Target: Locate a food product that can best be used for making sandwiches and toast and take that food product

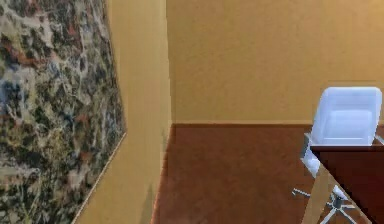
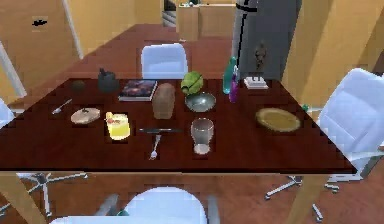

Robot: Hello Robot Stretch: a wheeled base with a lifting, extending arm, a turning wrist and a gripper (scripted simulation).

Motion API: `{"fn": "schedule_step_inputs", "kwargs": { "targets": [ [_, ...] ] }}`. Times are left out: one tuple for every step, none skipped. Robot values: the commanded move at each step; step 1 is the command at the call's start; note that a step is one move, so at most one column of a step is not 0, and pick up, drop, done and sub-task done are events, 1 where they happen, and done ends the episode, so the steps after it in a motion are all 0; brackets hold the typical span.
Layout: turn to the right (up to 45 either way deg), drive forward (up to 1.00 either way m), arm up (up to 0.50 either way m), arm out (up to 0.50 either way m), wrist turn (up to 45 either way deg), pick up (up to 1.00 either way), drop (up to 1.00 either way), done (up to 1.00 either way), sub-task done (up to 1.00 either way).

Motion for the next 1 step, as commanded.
{"fn": "schedule_step_inputs", "kwargs": {
  "targets": [
    [0.0,0.3,0.0,0.0,0.0,0.0,0.0,0.0,0.0]
  ]
}}
